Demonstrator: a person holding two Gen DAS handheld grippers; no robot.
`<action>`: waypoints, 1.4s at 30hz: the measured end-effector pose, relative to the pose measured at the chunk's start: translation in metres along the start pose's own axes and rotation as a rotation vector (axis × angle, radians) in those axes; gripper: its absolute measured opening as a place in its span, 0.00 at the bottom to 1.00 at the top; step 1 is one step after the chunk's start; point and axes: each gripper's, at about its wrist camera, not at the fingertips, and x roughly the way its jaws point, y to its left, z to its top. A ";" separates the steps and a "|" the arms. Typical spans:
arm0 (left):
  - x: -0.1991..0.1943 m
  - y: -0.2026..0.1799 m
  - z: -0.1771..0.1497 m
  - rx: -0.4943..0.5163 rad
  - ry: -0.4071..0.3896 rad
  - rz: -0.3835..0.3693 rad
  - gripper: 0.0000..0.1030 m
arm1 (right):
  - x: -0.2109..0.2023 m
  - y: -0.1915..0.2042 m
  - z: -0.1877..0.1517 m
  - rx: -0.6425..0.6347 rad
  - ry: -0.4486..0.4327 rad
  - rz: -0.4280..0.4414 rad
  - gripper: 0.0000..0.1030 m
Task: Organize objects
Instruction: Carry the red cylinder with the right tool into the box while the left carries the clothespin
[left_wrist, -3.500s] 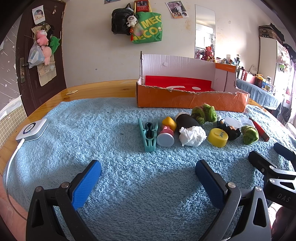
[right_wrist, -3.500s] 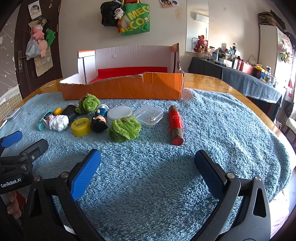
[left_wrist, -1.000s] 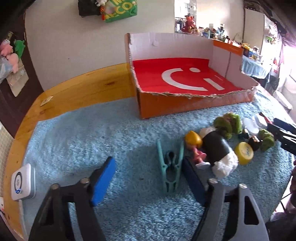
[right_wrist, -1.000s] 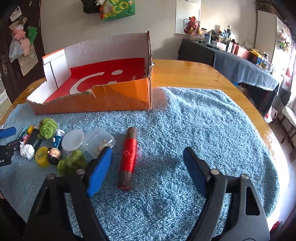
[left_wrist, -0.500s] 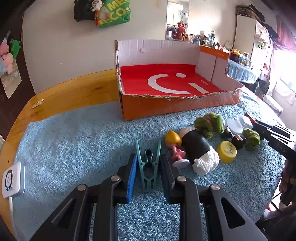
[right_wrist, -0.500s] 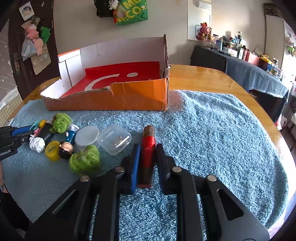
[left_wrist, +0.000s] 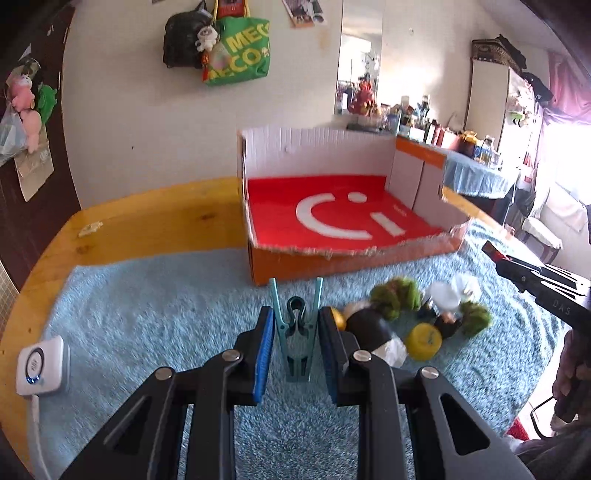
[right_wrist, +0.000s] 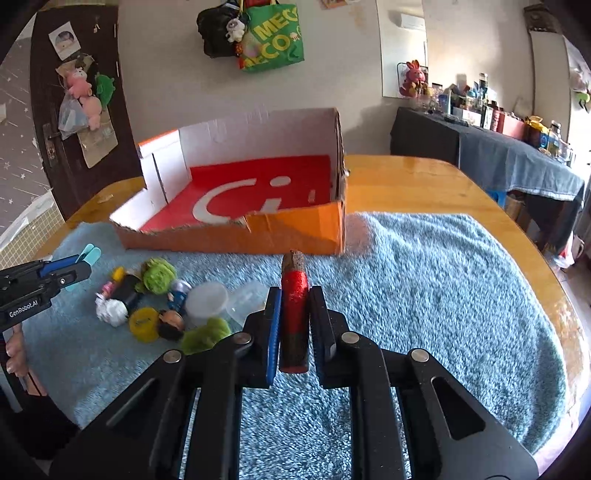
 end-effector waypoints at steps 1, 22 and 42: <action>-0.003 0.000 0.003 -0.001 -0.009 -0.001 0.25 | -0.003 0.001 0.004 0.000 -0.010 0.006 0.14; -0.008 0.003 0.050 0.002 -0.073 -0.034 0.25 | -0.005 0.007 0.046 -0.021 -0.069 0.033 0.14; 0.101 -0.003 0.106 0.094 0.135 -0.026 0.25 | 0.102 0.002 0.118 -0.111 0.133 0.040 0.14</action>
